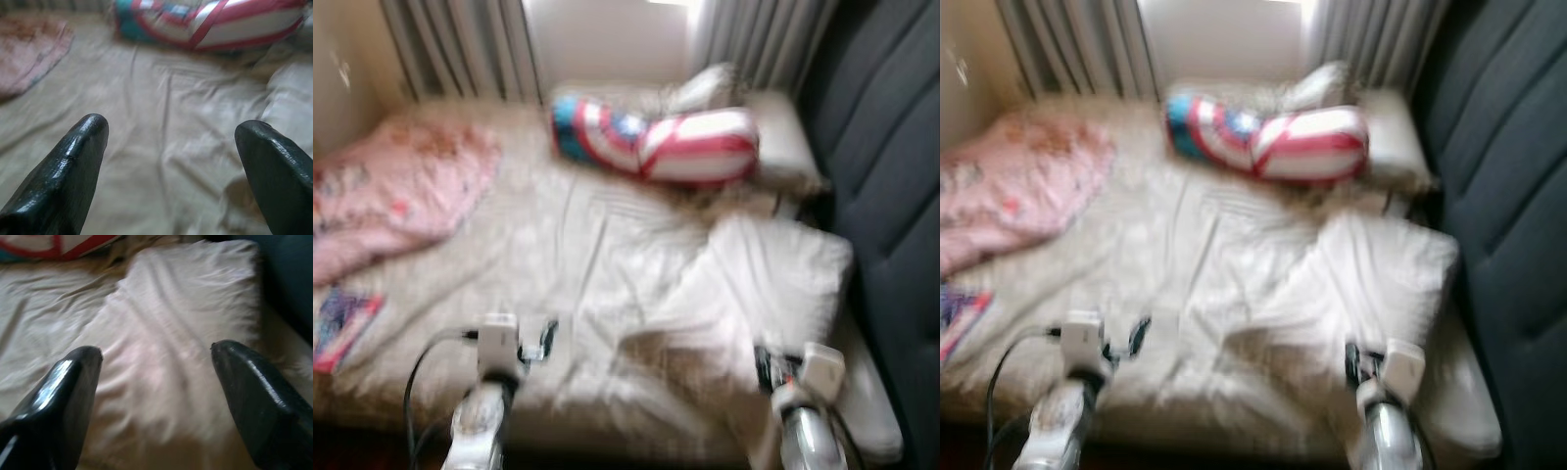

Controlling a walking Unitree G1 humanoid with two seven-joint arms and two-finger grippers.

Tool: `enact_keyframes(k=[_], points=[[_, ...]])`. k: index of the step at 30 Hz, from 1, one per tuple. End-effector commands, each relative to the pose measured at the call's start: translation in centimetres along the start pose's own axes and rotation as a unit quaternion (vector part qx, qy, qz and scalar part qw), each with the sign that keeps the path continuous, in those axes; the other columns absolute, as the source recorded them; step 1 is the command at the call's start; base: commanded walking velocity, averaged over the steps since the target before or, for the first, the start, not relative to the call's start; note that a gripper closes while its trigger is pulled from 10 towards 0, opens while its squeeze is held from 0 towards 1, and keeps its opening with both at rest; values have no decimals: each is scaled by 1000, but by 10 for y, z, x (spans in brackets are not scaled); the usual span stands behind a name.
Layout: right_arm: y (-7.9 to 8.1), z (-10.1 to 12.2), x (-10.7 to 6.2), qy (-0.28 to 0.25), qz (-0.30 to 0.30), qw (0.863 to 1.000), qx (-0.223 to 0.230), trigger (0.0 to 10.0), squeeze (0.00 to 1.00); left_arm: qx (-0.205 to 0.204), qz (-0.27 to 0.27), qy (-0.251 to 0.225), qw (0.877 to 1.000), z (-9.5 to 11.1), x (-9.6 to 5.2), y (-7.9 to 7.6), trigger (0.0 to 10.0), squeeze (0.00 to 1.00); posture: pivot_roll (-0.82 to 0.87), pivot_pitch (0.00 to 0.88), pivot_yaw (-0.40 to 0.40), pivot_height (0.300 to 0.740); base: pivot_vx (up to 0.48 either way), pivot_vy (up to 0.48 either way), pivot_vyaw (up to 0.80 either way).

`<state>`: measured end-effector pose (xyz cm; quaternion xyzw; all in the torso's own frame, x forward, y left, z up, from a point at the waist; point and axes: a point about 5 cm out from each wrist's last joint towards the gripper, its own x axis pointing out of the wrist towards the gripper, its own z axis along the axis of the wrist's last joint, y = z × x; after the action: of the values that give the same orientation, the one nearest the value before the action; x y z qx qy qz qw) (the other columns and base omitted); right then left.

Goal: Clean up the room

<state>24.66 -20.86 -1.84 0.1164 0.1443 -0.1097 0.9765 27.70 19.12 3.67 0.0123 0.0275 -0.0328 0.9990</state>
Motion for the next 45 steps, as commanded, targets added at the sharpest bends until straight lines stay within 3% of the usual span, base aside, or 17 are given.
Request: enact_keyframes(k=[1, 7, 37, 45], points=[[-14, -2, -3, 11, -26, 1000, 3, 10000, 0, -8, -20, 0, 1000, 2, 4, -14, 10000, 0, -46, 0, -69, 740, 349, 0, -712], [-17, 1, -3, -3, -34, 999, -1, 10000, 0, -11, -15, 2, 1000, 2, 4, -14, 10000, 0, -45, 0, -73, 740, 112, 0, -446], [-7, -6, 0, 44, 5, 999, -16, 10000, 0, -1, -11, 13, 1000, 2, 3, -12, 10000, 0, -55, 0, -70, 740, 0, 0, 0], [11, 7, 4, -12, 47, 997, -63, 10000, 0, 5, -11, 12, 1000, 4, 4, -7, 10000, 0, -51, 0, -53, 740, 0, 0, 0]])
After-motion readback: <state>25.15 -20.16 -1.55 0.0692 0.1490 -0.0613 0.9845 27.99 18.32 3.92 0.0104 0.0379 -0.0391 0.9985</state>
